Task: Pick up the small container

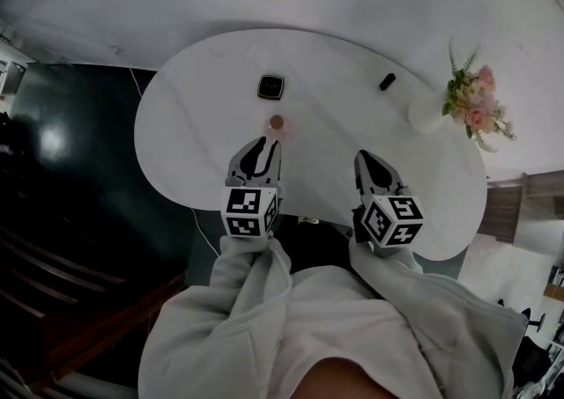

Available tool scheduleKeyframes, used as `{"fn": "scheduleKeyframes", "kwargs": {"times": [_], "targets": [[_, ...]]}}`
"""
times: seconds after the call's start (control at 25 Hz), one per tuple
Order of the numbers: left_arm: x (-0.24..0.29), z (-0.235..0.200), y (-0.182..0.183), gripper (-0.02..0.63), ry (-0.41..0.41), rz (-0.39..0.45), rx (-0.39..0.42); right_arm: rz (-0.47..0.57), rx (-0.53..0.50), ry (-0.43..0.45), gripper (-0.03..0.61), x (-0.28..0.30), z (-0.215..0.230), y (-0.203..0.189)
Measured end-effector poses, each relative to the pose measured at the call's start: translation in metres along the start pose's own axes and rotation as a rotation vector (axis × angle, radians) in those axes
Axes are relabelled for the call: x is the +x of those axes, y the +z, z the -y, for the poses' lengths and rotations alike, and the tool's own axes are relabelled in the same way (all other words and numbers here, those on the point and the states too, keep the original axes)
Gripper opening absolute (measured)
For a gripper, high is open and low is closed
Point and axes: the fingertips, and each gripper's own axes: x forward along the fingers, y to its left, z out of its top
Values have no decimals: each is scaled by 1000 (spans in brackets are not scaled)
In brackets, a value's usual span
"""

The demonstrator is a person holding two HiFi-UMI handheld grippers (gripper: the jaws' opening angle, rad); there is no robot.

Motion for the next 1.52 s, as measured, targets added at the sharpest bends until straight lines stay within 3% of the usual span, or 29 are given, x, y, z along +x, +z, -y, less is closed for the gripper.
{"fn": "scheduleKeyframes", "kwargs": {"times": [0.08, 0.36, 1.2, 1.32, 1.52], "targets": [[8, 0, -4, 134, 2, -11, -2, -2, -3, 3, 49, 1, 4, 0], [35, -8, -21, 212, 29, -53, 25, -13, -8, 17, 49, 0, 6, -8], [83, -11, -20, 210, 46, -75, 128, -18, 50, -56, 49, -15, 19, -28], [82, -18, -19, 137, 80, -71, 123, -19, 48, -60, 49, -15, 20, -28], [83, -19, -20, 136, 96, -70, 148, -19, 46, -67, 49, -17, 22, -28]]}}
